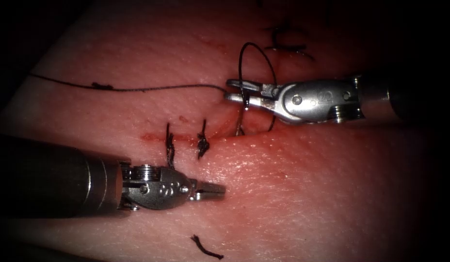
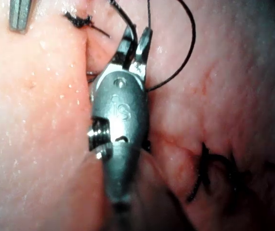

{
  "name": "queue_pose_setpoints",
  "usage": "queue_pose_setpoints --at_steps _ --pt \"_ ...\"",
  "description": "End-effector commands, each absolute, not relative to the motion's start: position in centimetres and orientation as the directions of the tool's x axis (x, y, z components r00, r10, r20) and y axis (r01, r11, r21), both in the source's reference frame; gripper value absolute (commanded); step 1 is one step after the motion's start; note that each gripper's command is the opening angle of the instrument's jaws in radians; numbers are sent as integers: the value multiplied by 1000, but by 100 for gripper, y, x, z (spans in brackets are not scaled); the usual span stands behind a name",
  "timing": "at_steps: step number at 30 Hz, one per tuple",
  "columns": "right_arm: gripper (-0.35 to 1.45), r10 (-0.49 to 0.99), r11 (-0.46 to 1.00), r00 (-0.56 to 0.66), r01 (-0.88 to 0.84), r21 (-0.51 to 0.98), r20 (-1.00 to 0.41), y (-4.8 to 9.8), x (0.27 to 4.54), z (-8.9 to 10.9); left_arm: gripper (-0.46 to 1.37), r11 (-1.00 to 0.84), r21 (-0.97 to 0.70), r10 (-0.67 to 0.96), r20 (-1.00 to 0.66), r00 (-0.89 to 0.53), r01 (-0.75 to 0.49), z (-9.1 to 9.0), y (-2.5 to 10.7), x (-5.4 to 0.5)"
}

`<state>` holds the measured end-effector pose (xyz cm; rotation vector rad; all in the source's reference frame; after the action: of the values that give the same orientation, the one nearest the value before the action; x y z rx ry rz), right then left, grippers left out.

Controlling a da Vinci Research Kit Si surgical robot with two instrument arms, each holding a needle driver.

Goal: Wound Closure
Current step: Use the right hand to throw the needle through the bottom of the tissue

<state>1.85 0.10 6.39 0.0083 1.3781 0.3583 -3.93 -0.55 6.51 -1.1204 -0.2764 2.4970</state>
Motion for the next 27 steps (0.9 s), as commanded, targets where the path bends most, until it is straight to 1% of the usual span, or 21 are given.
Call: queue_pose_setpoints --at_steps 1,12,17,27 --pt "-35 261 944 145 -245 221 -955 12 185 639 -35 -905 -331 424 -673 -606 -266 652 -55 -393" --pt "-35 295 934 135 -252 255 -946 26 186 638 -35 -904 -336 427 -674 -603 -264 659 -64 -398" --pt "-35 373 907 119 -257 334 -920 29 188 639 -35 -900 -343 435 -671 -601 -269 663 -64 -398" --pt "-35 511 852 111 -195 486 -852 12 198 649 -35 -900 -346 435 -672 -600 -265 661 -63 -393"
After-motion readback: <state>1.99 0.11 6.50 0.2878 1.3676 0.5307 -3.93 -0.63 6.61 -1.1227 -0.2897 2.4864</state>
